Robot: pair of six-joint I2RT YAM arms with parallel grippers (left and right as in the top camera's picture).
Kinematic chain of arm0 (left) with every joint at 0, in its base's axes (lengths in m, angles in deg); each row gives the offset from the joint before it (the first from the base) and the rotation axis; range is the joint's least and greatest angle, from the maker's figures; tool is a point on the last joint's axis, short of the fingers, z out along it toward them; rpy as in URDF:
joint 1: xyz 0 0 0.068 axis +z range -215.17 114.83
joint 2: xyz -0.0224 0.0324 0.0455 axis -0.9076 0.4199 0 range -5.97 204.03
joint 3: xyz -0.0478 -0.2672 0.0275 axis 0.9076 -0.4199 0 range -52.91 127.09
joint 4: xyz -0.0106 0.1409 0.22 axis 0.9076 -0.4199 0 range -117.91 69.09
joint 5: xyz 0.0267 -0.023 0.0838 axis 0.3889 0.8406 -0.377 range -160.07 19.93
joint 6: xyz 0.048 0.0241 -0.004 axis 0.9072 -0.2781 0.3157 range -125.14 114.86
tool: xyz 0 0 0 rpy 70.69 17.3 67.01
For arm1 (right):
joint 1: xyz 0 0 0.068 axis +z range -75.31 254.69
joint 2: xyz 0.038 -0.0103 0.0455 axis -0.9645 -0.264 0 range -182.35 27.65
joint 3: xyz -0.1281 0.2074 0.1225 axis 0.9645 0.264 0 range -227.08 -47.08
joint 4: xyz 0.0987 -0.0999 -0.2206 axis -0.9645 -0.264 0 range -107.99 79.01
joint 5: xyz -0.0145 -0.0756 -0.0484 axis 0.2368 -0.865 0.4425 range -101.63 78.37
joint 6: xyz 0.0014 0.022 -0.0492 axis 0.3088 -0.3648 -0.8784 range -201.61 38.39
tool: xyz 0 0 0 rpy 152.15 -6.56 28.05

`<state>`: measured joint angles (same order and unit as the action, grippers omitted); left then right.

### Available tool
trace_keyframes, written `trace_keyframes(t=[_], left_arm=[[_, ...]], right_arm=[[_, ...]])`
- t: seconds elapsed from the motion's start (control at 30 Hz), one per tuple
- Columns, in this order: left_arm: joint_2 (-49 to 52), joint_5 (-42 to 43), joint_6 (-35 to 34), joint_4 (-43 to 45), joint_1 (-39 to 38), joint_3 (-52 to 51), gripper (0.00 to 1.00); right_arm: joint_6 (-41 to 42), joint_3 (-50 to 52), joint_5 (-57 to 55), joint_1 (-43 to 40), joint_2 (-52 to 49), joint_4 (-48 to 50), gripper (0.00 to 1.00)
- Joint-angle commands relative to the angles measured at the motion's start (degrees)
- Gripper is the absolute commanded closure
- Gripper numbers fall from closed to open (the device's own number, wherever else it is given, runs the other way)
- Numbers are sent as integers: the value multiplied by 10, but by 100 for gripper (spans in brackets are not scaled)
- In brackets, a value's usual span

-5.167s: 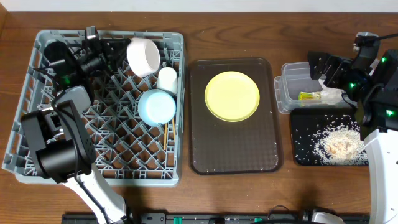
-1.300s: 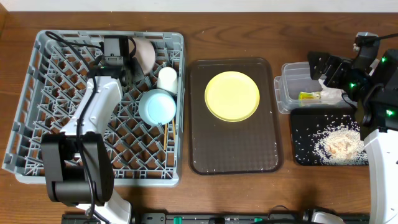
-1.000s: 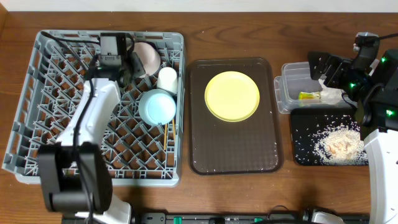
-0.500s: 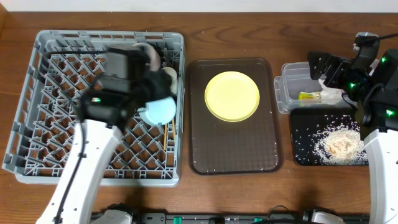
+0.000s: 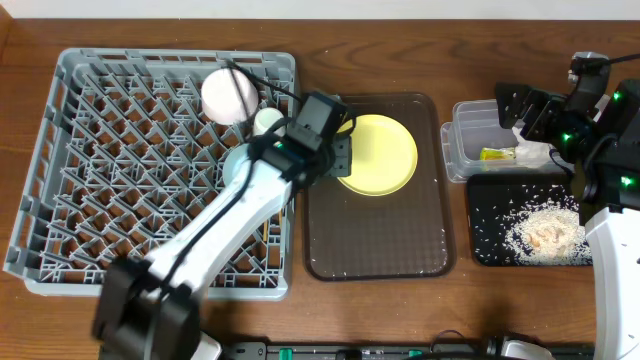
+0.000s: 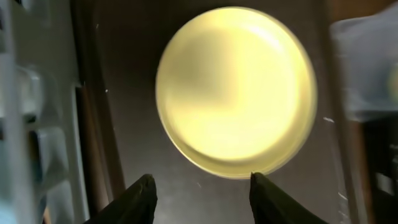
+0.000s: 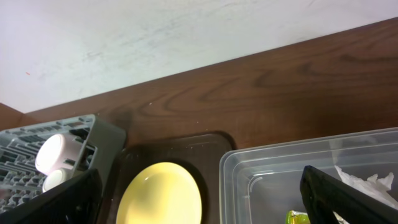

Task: Sort waste into correct bins and load items into the dishwasher rack
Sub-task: 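Grasp the yellow plate's edge with the left gripper and lift it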

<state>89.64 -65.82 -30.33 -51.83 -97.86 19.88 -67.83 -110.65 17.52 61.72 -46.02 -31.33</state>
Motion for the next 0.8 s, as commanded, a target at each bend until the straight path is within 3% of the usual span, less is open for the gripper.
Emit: trace_keyframes(t=[0.0,0.4,0.67,0.77], left_arm=[[46,-24,-4,18,2,15,49],[164,-38,-25,72,2,15,49],[198,-34,-32,73,-3,15,90],[183,-35,-23,82,-3,15,94]], right_arm=[[-7,-1,7,-3,0,-1,1],[-7,-1,7,-3,0,-1,1],[-7,-1,7,-3,0,-1,1],[-7,-1,7,-3,0,-1,1]])
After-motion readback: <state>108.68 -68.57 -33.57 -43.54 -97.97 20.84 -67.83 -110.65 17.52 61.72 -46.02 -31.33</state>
